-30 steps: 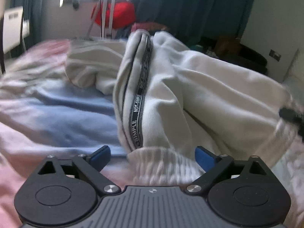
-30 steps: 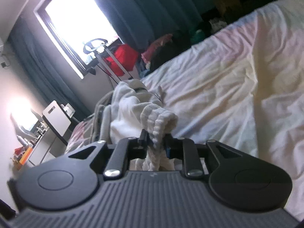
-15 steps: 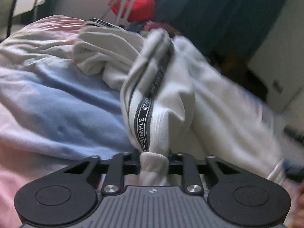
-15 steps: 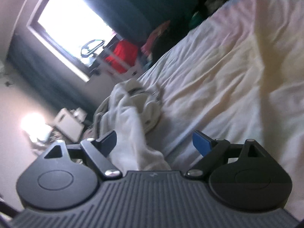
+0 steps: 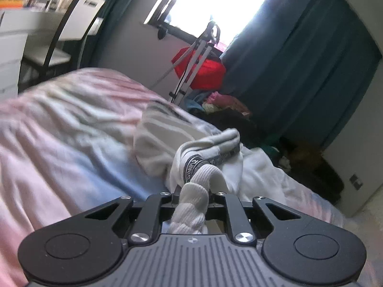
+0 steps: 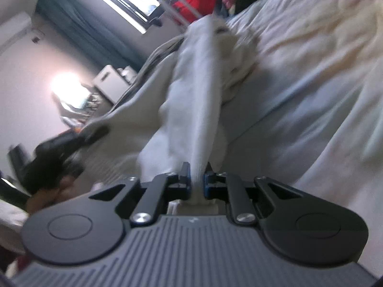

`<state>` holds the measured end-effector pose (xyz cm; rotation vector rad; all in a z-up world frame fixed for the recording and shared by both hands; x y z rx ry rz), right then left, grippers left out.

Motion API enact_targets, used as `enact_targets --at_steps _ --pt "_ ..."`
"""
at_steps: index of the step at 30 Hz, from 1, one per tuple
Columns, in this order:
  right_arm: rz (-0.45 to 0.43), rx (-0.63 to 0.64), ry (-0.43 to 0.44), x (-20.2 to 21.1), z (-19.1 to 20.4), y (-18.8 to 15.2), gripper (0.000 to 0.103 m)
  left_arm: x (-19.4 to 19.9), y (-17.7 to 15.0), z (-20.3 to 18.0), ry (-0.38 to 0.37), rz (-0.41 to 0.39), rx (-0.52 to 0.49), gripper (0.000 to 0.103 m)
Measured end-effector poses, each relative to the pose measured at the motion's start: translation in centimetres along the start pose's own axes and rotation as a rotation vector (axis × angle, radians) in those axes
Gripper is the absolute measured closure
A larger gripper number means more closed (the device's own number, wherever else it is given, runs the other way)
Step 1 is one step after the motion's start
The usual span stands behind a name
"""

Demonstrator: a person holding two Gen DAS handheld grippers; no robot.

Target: Fold clothes

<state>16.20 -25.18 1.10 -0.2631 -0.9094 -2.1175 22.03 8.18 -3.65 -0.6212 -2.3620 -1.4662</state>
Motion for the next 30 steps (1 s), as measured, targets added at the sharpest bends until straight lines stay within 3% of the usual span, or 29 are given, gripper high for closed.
enact_targets --at_steps 3,8,13,18,20,25,30 --pt "-0.013 -0.008 0.043 -0.5 3.6 -1.6 0.092 0.8 3.3 1.0 0.037 -0.036 -0.047 0.089" --pt "-0.072 -0.034 0.157 -3.0 10.7 -4.0 0.094 2.4 11.6 5.4 0.15 -0.098 -0.129 0.089" --pt "-0.055 -0.041 0.245 -9.9 18.4 -6.2 0.094 2.6 18.9 10.1 0.27 -0.131 -0.212 0.089" --pt "0.042 -0.012 0.338 -19.3 25.6 -7.7 0.094 -1.0 25.0 16.4 0.441 -0.123 -0.27 0.089" --pt "0.078 -0.007 0.362 -22.8 27.7 -8.4 0.095 -3.3 26.3 19.4 0.479 -0.1 -0.266 0.089" --pt "0.177 -0.002 0.285 -30.2 27.9 -9.6 0.095 -9.8 25.5 25.7 0.471 -0.007 -0.181 0.086" --pt "0.236 0.011 0.263 -32.5 26.4 -9.3 0.092 -13.5 23.7 28.6 0.457 0.042 -0.164 0.083"
Point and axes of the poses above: each gripper's, at about its wrist camera, not at the fingertips, and x roughly against the way its jaws point, z to its left, y to its top, the point moved 4 cm from there along -x, roughly the way its jaws point, and after that the axes turned 1 degree about z, right-handed, at the moved point
